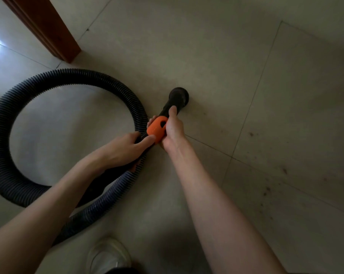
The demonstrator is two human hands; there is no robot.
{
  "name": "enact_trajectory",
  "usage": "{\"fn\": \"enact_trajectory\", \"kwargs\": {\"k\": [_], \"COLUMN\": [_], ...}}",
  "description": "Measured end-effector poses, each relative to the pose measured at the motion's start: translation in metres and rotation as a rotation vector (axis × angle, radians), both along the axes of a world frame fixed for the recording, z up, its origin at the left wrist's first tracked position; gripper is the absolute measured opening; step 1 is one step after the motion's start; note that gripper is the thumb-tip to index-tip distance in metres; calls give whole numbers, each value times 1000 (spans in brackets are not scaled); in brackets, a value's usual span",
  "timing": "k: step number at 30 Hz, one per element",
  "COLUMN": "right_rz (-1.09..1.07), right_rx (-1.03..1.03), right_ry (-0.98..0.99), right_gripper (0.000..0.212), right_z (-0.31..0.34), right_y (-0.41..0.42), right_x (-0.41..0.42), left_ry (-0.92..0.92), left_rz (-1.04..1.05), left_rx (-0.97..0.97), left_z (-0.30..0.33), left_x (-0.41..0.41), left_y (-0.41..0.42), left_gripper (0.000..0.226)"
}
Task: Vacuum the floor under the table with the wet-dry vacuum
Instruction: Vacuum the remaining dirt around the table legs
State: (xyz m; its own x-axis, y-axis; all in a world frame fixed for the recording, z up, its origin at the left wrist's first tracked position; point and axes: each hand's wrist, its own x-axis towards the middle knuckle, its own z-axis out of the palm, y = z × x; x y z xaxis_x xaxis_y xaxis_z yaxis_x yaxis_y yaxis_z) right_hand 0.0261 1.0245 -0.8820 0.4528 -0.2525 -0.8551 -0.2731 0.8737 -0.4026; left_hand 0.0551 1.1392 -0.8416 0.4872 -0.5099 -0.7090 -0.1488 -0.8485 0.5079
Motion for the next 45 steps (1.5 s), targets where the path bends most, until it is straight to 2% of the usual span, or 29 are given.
{"fn": "enact_trajectory", "kwargs": {"k": [5,8,11,19,26,31,35,41,45], "right_rz": [67,-24,-53,-82,-84,48,170,199,243], "right_rx": [34,108,72,16,-78,-46,-45,16,72], "right_ry": [0,-32,-59,-4,49,65,33,4,-35], "right_gripper": [47,35,30,40,45,55,56,51,48], "right_z": [-1,-3,-7,-22,-39,-39,-31,-29,-24], "right_y": [27,34,31,14,-9,6,15,21,32], "right_x": [-20,-29,-37,-34,-15,1,21,31,32], "left_ry": [4,59,68,19,-108,-131,-147,-259,-196], "left_rz": [56,83,51,-1,22,74,167,143,164], "left_rx": [-55,-48,-40,-5,-57,9,4,89,115], "left_z": [-4,-3,-2,-7,-12,-1,6,11,20], "left_x": [-10,-12,-14,-17,-18,-11,-4,-2,2], "left_y": [24,39,47,22,0,14,23,26,34], "left_gripper": [39,40,38,35,46,39,44,47,43]}}
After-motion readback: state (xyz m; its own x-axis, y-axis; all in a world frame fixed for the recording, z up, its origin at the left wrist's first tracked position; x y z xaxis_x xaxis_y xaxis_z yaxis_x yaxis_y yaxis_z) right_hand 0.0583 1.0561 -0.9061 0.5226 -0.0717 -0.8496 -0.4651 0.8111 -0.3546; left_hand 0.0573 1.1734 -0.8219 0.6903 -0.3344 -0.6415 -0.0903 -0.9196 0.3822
